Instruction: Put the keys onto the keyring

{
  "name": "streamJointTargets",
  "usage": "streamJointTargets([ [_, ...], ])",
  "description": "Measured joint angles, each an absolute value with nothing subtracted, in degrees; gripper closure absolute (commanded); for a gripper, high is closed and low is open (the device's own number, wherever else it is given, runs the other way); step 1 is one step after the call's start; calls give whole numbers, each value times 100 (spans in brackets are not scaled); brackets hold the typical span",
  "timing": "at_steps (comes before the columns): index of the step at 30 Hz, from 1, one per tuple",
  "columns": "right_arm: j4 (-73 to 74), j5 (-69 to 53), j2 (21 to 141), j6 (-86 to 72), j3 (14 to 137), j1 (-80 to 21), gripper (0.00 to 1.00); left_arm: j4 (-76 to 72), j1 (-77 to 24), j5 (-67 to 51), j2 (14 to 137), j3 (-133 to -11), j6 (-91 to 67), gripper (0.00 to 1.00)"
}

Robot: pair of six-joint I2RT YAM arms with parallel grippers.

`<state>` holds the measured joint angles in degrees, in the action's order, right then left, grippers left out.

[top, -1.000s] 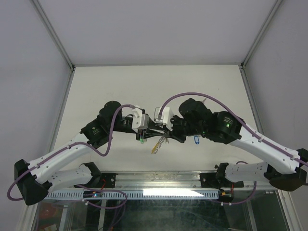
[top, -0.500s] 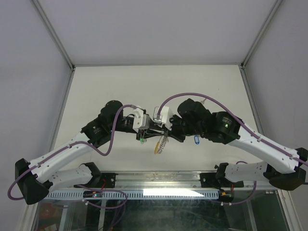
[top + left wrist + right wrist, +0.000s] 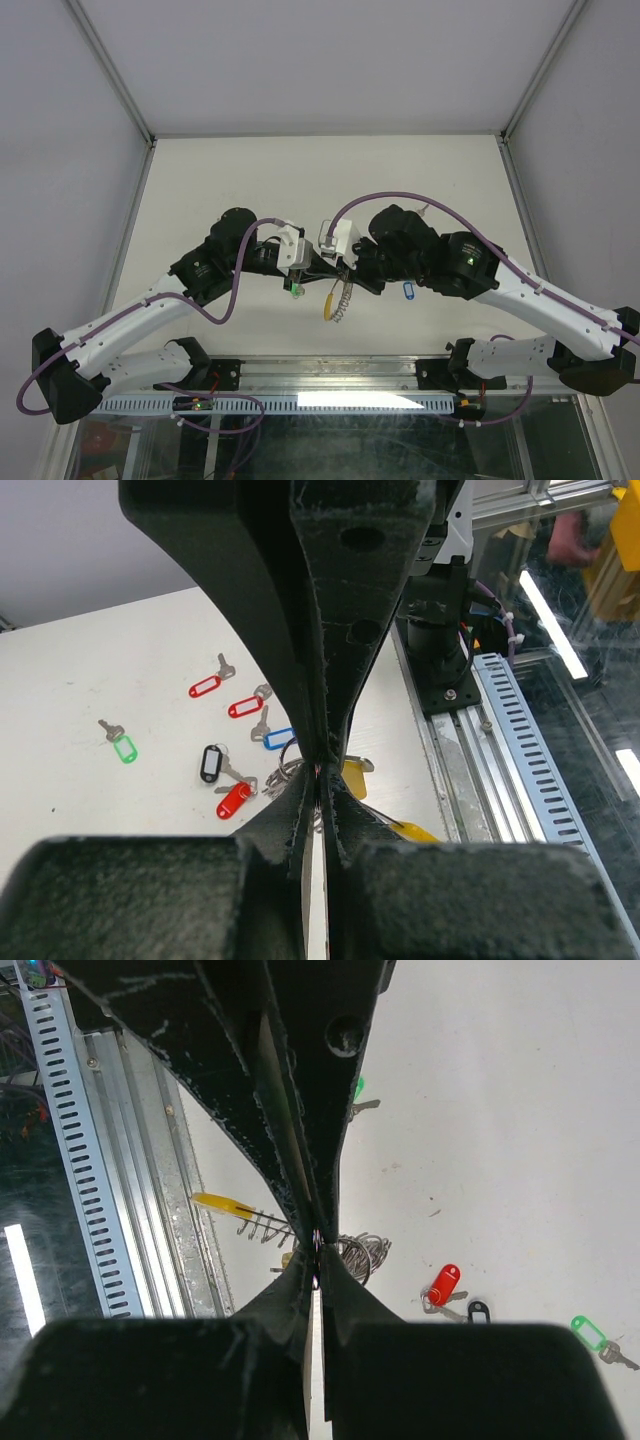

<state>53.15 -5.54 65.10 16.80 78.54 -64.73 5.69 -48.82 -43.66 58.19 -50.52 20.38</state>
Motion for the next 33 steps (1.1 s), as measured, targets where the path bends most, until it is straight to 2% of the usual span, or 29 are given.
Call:
streamJointTargets([
  [5,5301,-532,6499,1662,7854,-6473,100,569,-4882,-4364,5826,-5065,2045,100],
  [12,4952,-526,6165,1603,7612,-6473,79,296,-4882,-4283,5741,-5009,1870,100],
  [18,4248,-506,5321,1431,7129,-6475,71,-432,-4882,-4051,5454,-4536,1323,100],
  [26,3096,-54,4209,751,6178,-6475,67,-1616,-4882,-3651,5352,-3946,517,100],
  [33,2263,711,3894,-1074,5478,-6425,65,-2810,-4882,-3218,5218,-3452,-154,100],
])
